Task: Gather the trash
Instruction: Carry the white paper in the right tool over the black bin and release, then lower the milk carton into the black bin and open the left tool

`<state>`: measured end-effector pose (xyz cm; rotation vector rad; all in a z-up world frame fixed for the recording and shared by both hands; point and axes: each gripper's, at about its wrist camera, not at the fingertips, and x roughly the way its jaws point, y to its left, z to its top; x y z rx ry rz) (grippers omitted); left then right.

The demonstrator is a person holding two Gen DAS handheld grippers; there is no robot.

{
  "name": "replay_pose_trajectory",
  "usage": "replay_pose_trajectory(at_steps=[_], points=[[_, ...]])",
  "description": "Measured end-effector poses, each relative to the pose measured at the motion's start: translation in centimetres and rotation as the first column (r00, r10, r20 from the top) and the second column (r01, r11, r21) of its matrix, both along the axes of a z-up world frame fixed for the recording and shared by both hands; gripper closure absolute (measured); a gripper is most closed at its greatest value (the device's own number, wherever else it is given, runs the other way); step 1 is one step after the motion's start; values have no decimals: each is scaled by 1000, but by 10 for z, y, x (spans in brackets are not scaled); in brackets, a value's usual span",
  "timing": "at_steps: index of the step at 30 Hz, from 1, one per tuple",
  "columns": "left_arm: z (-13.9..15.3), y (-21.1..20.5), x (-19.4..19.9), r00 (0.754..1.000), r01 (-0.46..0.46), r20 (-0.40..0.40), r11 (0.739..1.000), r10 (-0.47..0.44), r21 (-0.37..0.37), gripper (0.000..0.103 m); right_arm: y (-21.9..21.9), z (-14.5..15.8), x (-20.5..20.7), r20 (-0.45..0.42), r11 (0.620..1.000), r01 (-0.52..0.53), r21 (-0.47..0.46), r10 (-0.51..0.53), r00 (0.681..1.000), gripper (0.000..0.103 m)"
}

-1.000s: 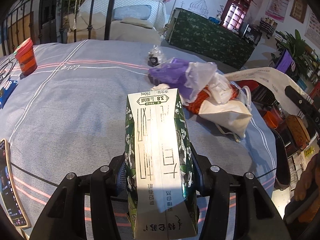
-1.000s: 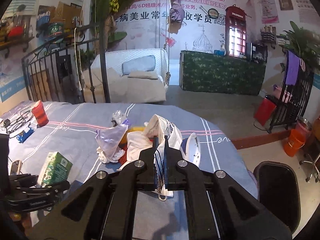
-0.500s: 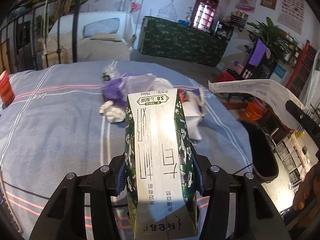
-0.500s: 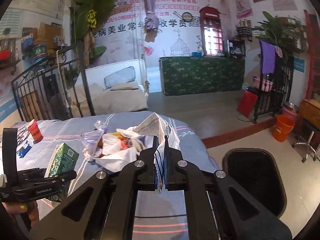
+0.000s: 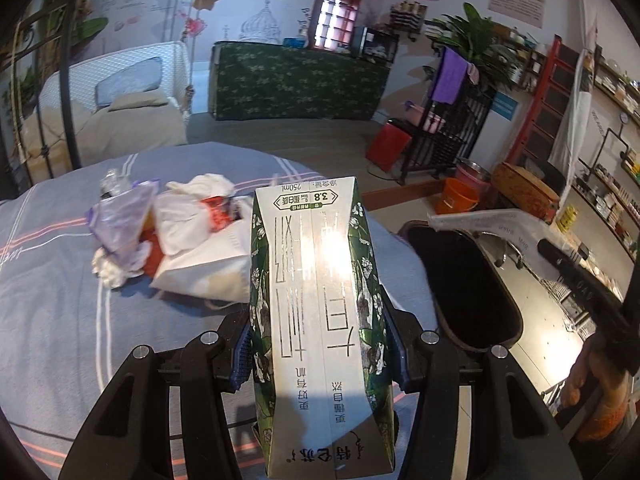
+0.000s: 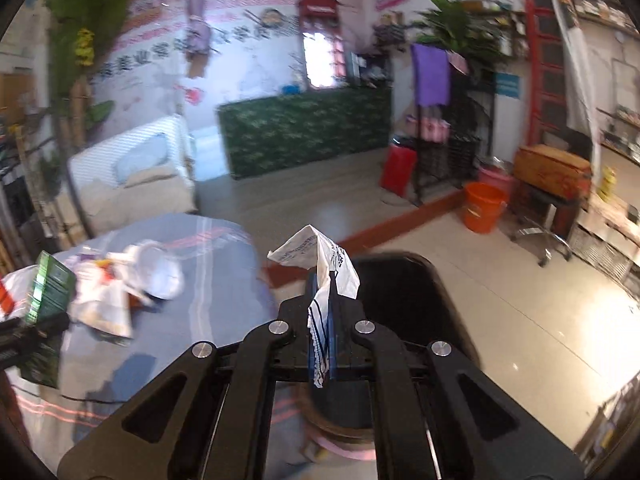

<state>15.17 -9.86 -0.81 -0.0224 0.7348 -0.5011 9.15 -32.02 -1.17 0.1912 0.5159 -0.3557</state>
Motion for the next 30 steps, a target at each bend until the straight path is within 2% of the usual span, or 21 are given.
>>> replay_pose_trajectory(at_steps=[6,13,15,17,18,25,30], points=[[-3,-36,2,997,80,-9,997,-80,6,51,-44,-47,8,-120,995,98,17,-95,988,98],[-6,-75,6,988,152,-13,988,-152,13,51,-75,-88,29,-210,988,131,75,-113,971,96],[-9,-84,8,986,166,-23,986,-166,18,51,-76,-95,34,-208,987,132,86,-112,972,86],[-11,-91,7,984,179,-25,983,-179,30,51,-77,-102,36,-214,985,148,90,-126,969,33],[-13,-96,8,982,189,-24,981,-188,40,51,-77,-103,34,-207,983,163,85,-142,968,28],[-13,-133,11,968,251,-33,966,-249,68,51,-70,-92,13,-152,987,153,54,-143,978,27],[-21,-163,19,950,307,-77,948,-301,83,51,-72,-78,-13,-127,981,190,36,-184,975,26]])
